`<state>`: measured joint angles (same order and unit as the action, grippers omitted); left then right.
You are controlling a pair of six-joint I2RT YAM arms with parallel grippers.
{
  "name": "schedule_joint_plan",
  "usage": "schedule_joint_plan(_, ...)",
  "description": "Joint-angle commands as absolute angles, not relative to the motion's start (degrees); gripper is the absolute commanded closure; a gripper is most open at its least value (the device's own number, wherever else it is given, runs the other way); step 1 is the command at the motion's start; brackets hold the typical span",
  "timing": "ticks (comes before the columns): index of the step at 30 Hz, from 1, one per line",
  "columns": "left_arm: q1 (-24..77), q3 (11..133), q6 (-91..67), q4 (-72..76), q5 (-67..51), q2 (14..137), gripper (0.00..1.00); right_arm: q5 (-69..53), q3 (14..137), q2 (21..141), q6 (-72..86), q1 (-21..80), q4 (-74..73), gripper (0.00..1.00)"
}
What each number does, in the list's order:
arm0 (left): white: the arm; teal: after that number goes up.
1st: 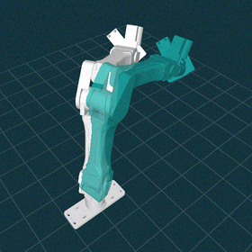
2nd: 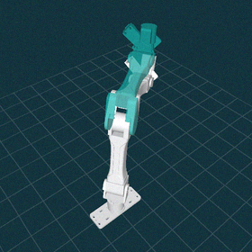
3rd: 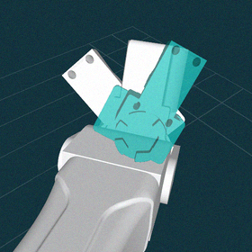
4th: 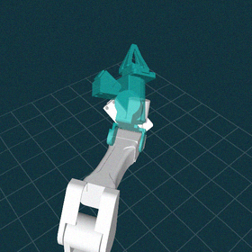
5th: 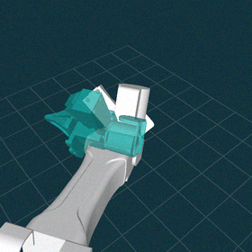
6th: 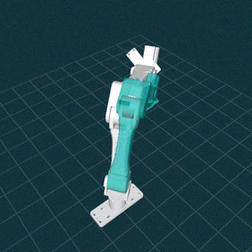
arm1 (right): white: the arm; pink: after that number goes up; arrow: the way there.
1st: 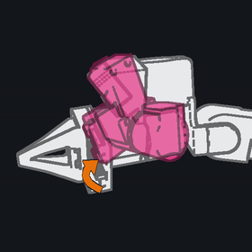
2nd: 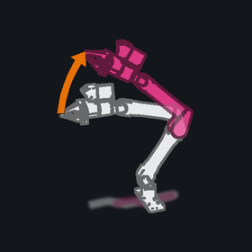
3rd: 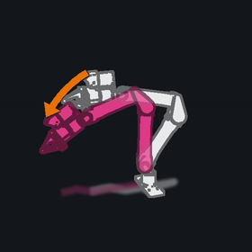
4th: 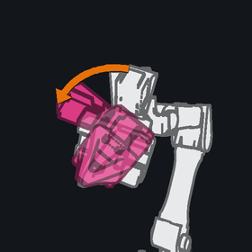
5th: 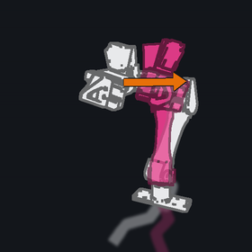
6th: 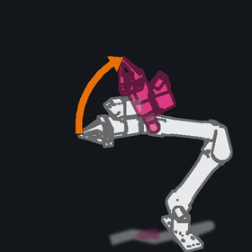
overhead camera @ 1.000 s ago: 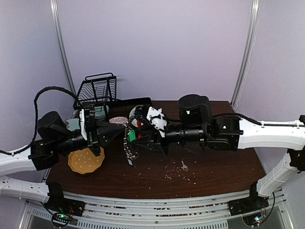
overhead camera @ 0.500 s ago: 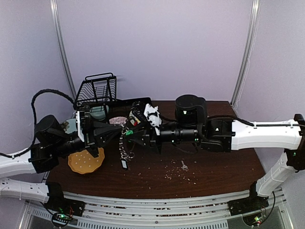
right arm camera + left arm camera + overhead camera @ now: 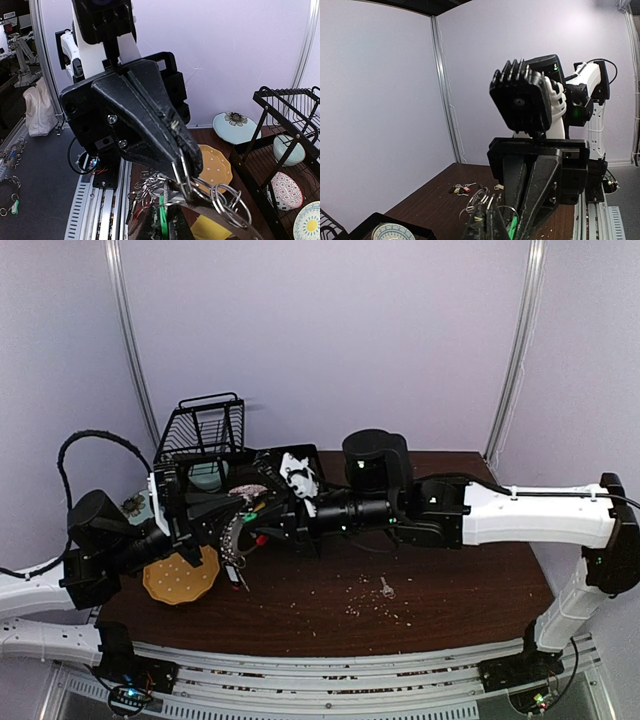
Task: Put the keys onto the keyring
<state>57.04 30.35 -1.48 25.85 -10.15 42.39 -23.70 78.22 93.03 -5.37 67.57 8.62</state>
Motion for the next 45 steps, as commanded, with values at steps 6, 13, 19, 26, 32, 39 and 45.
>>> schedule_joint_plan(6, 55.04, 30.68, -6.00, 34.55, -13.18, 42.39, 1.00, -20.01, 84.96, 98.23, -7.28, 68.20, -5.93, 1.00)
schedule_joint_plan(13, 54.23, 30.42, -7.42, 35.65, -14.35, 42.80, 1.00, -18.68, 88.31, 100.29, -8.27, 68.53, -10.93, 1.00)
schedule_joint_plan(19, 54.14, 30.48, -6.54, 34.74, -13.46, 42.50, 1.00, -20.81, 86.31, 96.38, -8.75, 68.16, -9.95, 0.90)
schedule_joint_plan(26, 54.14, 30.73, -5.06, 33.68, -13.01, 42.29, 1.00, -24.52, 81.14, 86.95, -11.36, 67.25, -8.32, 0.64)
schedule_joint_plan(32, 54.14, 30.43, -5.20, 34.32, -13.79, 42.47, 1.00, -24.20, 79.88, 82.89, -9.64, 66.71, -2.33, 0.76)
schedule_joint_plan(39, 54.14, 30.58, -4.95, 34.11, -13.96, 42.51, 1.00, -25.28, 82.84, 86.29, -6.62, 66.60, 3.70, 0.84)
schedule_joint_plan(45, 54.14, 30.66, -4.56, 33.90, -13.97, 42.23, 1.00, -25.11, 85.48, 90.24, -4.15, 66.37, 5.21, 0.87)
